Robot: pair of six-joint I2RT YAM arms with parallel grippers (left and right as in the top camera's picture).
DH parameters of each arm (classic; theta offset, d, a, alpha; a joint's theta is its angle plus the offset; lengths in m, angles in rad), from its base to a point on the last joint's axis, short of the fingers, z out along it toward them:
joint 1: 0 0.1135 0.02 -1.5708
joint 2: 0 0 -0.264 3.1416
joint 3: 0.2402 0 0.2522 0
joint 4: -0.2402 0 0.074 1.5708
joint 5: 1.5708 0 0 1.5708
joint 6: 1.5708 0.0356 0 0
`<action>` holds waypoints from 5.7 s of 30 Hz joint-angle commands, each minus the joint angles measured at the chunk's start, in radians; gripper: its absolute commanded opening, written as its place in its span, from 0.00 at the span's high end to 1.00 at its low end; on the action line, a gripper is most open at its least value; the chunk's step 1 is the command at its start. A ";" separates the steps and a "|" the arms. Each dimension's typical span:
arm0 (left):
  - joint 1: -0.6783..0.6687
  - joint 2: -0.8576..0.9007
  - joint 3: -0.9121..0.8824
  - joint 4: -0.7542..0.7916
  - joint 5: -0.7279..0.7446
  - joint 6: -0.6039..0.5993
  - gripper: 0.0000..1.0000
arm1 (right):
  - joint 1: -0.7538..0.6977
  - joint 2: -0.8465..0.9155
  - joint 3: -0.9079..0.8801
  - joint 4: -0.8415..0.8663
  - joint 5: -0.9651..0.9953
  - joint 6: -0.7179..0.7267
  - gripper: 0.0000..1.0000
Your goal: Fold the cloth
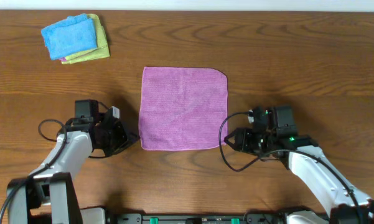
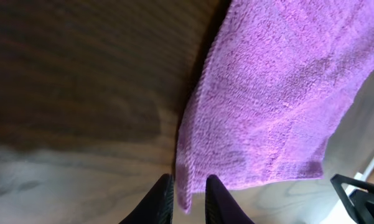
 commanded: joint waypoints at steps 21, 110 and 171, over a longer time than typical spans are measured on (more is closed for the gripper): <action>0.003 0.069 -0.004 -0.032 0.045 -0.012 0.76 | -0.059 0.226 -0.010 0.146 -0.157 0.061 0.54; -0.130 0.480 0.655 0.326 -0.117 -0.072 0.94 | -0.082 0.640 0.669 0.441 -0.027 0.232 0.98; -0.195 0.506 0.905 -0.307 -0.351 0.128 0.94 | -0.129 0.710 0.799 0.057 -0.032 0.059 0.99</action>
